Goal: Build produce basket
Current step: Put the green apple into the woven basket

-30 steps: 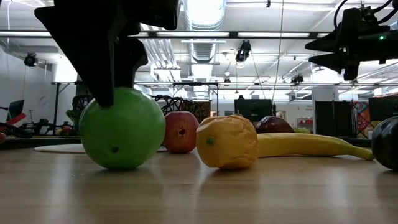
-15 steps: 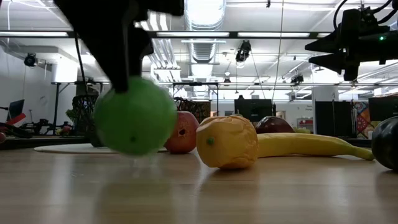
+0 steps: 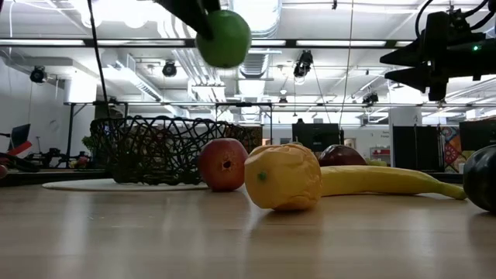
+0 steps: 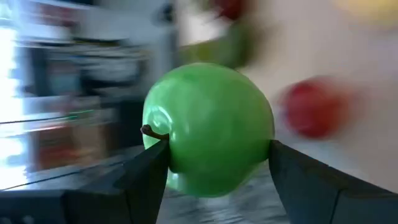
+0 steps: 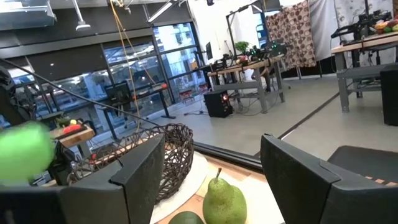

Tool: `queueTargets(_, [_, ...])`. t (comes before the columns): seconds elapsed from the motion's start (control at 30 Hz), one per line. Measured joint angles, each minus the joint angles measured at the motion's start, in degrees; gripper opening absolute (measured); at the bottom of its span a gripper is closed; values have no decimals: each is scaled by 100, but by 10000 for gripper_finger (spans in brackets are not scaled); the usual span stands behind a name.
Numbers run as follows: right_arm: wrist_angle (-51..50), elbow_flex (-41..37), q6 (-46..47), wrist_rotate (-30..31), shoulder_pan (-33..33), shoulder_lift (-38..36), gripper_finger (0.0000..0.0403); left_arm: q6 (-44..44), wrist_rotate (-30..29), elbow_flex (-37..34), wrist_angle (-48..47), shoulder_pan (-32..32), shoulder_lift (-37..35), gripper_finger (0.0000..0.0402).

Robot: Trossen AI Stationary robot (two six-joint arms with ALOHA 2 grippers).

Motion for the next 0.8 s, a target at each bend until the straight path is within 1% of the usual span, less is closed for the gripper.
queueTargets(0.03, [-3,-1,0,0,0,0,249,60,-364,-37,-161,109,0,246])
queueTargets(0.07, [-4,-1,0,0,0,0,249,97,-601,-92,-263,238,-5,246])
queueTargets(0.1, [-2,1,0,0,0,0,249,89,-710,-177,-320,403,-18,246])
queueTargets(0.43, [-26,1,2,-2,0,0,249,-292,-773,-1656,-335,2215,-142,246])
queueTargets(0.53, [-36,-1,28,-2,0,0,249,-409,-768,-2005,-296,2712,-144,246])
queueTargets(0.6, [-47,1,44,-2,1,0,249,-615,-656,-2184,-166,3009,-144,246])
queueTargets(0.67, [-62,-1,44,-2,1,0,249,-725,-376,-2318,62,3260,-144,246])
queueTargets(0.8, [-126,-1,46,-2,0,0,249,-713,496,-2452,296,3626,-144,246])
